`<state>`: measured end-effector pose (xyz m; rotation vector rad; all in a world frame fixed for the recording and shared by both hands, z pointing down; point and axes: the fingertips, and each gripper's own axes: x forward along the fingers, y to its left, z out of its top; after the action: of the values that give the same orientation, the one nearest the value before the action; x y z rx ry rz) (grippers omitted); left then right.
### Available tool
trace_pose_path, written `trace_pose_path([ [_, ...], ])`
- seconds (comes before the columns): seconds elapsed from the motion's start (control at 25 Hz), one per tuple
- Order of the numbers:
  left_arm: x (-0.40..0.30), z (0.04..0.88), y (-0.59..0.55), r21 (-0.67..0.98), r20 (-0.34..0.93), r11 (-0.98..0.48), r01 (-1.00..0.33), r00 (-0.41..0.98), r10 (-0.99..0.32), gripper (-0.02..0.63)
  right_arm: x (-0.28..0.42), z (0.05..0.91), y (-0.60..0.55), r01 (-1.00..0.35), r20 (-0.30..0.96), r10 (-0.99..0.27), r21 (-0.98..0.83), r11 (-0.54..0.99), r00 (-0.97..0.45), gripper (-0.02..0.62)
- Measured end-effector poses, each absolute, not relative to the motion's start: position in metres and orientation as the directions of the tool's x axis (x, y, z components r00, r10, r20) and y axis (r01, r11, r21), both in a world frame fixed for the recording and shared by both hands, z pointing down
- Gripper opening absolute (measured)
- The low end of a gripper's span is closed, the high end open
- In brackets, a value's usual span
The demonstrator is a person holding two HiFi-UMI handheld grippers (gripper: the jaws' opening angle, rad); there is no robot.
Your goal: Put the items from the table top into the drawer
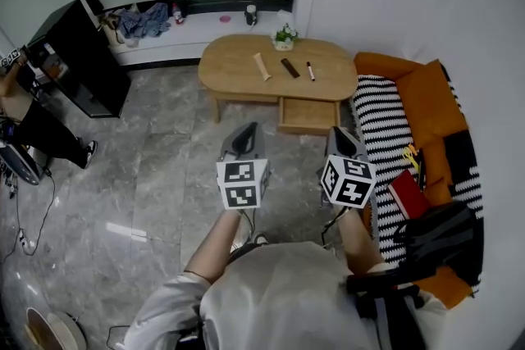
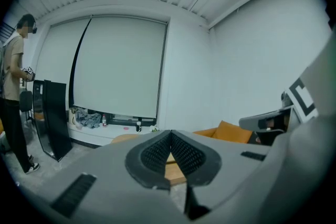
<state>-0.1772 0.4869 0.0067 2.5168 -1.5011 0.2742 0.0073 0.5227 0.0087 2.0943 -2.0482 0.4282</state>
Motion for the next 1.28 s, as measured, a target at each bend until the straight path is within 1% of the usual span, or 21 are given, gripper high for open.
trace_pose_path([
  [0.16, -0.184, 0.019, 0.466, 0.077, 0.246, -0.455, -0.887, 0.459, -0.854, 0.011, 0.004, 0.019, 0.514, -0.997, 0.351, -0.936, -0.063, -0.037, 0.013, -0.008],
  [0.4, -0.176, 0.029, 0.432, 0.059, 0.266, -0.474, -0.878, 0.472, -0.841, 0.011, 0.016, 0.037, 0.487, -0.996, 0.400, -0.915, -0.061, -0.072, 0.042, -0.008],
  [0.6, -0.165, 0.036, 0.391, 0.067, 0.283, -0.476, -0.877, 0.474, -0.834, 0.011, 0.029, 0.041, 0.446, -0.995, 0.398, -0.916, -0.056, -0.081, 0.052, -0.008],
  [0.84, -0.142, 0.050, 0.327, 0.070, 0.304, -0.456, -0.888, 0.454, -0.838, 0.011, 0.058, 0.049, 0.373, -0.991, 0.408, -0.912, -0.102, -0.081, 0.033, -0.008],
  [1.04, -0.115, 0.044, 0.255, 0.053, 0.298, -0.436, -0.898, 0.431, -0.852, 0.011, 0.085, 0.043, 0.295, -0.994, 0.399, -0.917, -0.096, -0.056, 0.013, -0.008],
  [1.2, -0.084, 0.037, 0.194, 0.042, 0.288, -0.422, -0.906, 0.415, -0.863, 0.011, 0.120, 0.037, 0.234, -0.995, 0.397, -0.918, -0.093, -0.043, 0.002, -0.008],
  [1.28, -0.069, 0.034, 0.169, 0.043, 0.302, -0.423, -0.905, 0.415, -0.858, 0.011, 0.135, 0.037, 0.205, -0.996, 0.400, -0.916, -0.082, -0.032, -0.003, -0.008],
])
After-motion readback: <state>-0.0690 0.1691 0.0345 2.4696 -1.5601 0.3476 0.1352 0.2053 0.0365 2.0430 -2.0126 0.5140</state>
